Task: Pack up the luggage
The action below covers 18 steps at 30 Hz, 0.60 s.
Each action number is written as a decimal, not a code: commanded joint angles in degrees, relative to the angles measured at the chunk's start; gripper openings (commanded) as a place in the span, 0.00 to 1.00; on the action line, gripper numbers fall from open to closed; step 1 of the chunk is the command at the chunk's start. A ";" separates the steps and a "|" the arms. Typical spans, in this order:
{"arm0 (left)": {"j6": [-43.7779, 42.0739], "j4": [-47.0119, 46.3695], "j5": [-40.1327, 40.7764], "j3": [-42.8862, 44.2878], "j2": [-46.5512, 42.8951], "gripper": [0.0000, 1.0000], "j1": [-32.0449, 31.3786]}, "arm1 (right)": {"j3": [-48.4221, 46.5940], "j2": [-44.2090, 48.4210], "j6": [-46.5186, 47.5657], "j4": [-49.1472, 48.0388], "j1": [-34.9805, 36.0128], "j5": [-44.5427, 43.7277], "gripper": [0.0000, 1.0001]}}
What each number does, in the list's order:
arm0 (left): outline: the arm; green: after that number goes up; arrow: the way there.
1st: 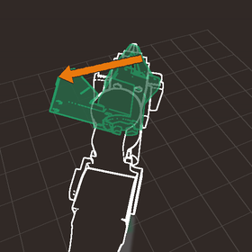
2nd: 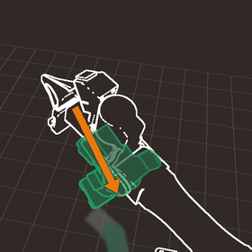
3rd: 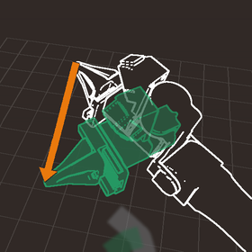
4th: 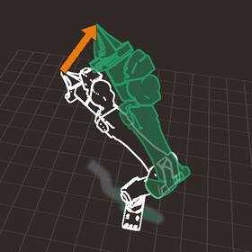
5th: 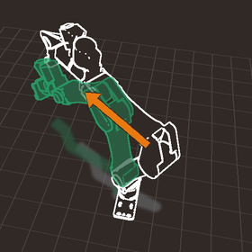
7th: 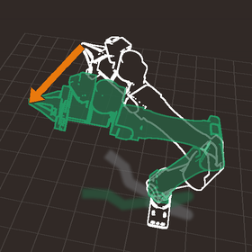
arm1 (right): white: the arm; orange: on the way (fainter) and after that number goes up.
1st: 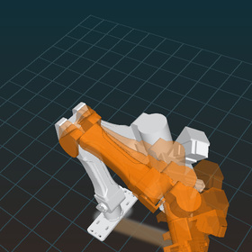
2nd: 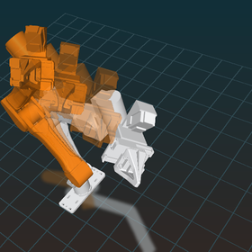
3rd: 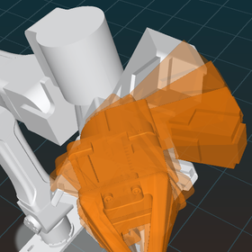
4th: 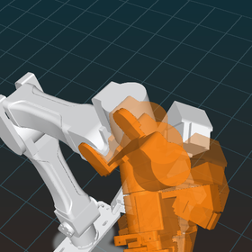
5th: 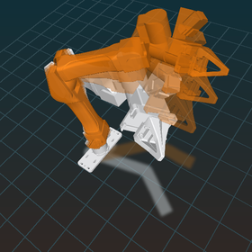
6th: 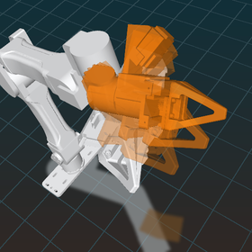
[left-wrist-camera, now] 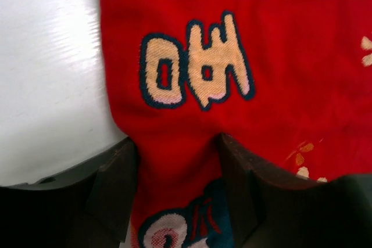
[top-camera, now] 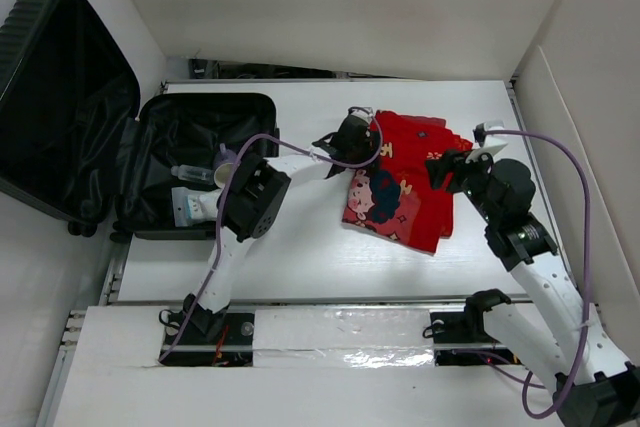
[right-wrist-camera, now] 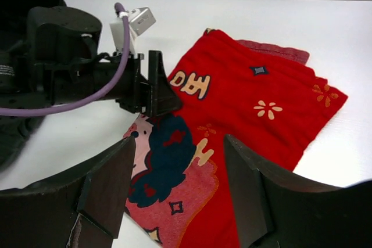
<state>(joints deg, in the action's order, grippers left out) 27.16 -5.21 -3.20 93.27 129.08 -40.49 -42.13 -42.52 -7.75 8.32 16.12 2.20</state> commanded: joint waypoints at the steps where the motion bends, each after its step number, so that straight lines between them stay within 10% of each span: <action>1: -1.58 5.12 -3.64 3.05 2.75 0.51 -0.12 | 0.91 -0.02 0.54 -4.27 0.05 1.06 0.68; 6: -0.97 3.54 -7.17 4.54 2.85 0.00 -0.64 | 1.53 -0.63 -0.25 -6.03 0.05 1.41 0.68; 18: -3.25 4.77 -5.85 1.56 -19.20 0.00 8.14 | 3.19 0.86 -0.25 -7.70 0.05 0.35 0.68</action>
<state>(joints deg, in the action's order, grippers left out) 25.71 0.38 -9.72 94.32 122.65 -36.97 -39.59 -42.30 -7.84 4.40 16.12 2.61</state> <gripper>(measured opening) 0.076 0.677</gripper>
